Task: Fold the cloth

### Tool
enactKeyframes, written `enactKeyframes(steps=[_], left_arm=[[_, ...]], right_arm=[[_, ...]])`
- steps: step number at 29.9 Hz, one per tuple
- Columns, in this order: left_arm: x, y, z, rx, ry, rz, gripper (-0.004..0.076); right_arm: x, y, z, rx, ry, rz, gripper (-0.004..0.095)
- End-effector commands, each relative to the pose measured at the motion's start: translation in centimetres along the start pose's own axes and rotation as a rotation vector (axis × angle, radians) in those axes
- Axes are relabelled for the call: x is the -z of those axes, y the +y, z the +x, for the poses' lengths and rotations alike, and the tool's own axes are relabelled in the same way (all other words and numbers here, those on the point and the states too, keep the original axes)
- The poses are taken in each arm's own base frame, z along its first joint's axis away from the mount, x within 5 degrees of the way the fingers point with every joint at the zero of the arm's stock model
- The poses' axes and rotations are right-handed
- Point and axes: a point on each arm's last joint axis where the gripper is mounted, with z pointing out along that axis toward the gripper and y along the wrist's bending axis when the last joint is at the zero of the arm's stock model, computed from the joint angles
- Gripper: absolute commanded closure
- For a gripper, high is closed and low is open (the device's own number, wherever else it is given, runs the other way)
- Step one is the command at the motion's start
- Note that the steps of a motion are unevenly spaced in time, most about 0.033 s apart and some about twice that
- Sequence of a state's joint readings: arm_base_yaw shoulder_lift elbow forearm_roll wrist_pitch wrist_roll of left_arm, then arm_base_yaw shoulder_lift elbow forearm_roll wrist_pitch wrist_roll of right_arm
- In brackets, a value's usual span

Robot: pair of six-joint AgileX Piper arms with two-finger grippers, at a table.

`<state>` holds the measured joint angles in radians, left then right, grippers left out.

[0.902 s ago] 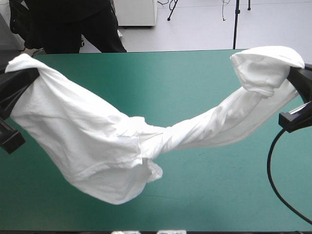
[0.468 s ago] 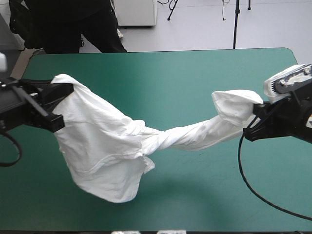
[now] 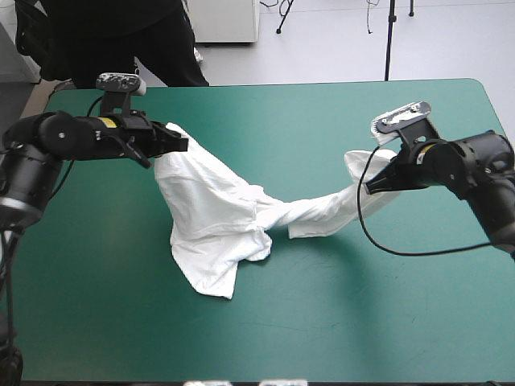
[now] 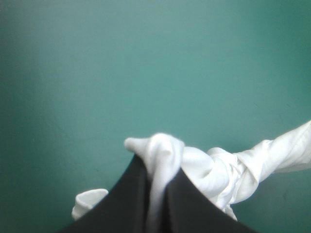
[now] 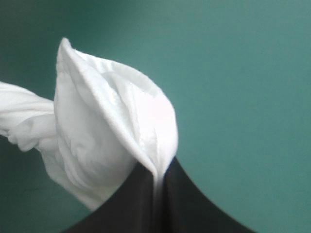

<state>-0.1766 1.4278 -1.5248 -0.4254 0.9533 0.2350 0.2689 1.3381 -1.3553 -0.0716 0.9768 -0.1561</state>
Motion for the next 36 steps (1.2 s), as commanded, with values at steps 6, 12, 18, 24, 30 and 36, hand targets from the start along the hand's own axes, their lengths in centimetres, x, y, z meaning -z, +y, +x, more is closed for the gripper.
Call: enactKeyframes(steps=[6, 12, 18, 24, 30, 36], left_arm=[[-6.0, 2.8, -2.6, 0.043, -0.197, -0.068, 0.0733], [-10.4, 4.7, -2.0, 0.073, -0.169, -0.098, 0.0733], [-13.0, 5.6, -0.9, 0.089, -0.104, -0.102, 0.0717], [-13.7, 5.8, -0.8, 0.058, -0.088, -0.103, 0.0445], [-12.8, 5.3, -1.4, 0.010, -0.041, -0.086, 0.0178], [-8.7, 3.2, -3.1, -0.057, 0.062, -0.023, 0.0178]], right_arm=[[-5.3, -0.6, -2.3, 0.032, -0.072, 0.068, 0.0925], [-8.7, -1.0, -2.4, 0.026, -0.033, 0.124, 0.0925], [-12.0, -2.1, -1.5, -0.026, 0.047, 0.139, 0.0916], [-13.1, -4.5, -1.1, -0.117, 0.033, 0.146, 0.0644], [-10.9, -7.7, -2.0, -0.211, 0.020, 0.193, 0.0300], [-5.6, -8.3, -3.1, -0.246, 0.036, 0.179, 0.0296]])
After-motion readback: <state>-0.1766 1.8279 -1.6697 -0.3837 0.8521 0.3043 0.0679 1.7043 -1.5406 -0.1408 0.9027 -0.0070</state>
